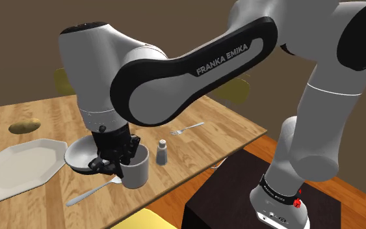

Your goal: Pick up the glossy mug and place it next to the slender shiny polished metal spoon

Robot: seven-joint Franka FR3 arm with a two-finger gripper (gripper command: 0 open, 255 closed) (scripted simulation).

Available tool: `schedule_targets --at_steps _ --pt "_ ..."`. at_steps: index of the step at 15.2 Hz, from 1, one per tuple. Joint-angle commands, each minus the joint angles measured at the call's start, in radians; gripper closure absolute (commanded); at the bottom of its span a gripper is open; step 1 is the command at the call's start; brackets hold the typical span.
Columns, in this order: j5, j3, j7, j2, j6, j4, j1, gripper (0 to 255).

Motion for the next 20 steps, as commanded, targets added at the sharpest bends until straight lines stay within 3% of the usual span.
schedule_targets --at_steps 1,13,20 --pt "-0.008 0.000 0.007 0.012 0.025 -0.015 0.002 255" --pt "-0.063 -0.008 0.048 0.092 0.183 -0.106 0.012 255" --pt "-0.063 -0.008 0.048 0.092 0.183 -0.106 0.012 255"
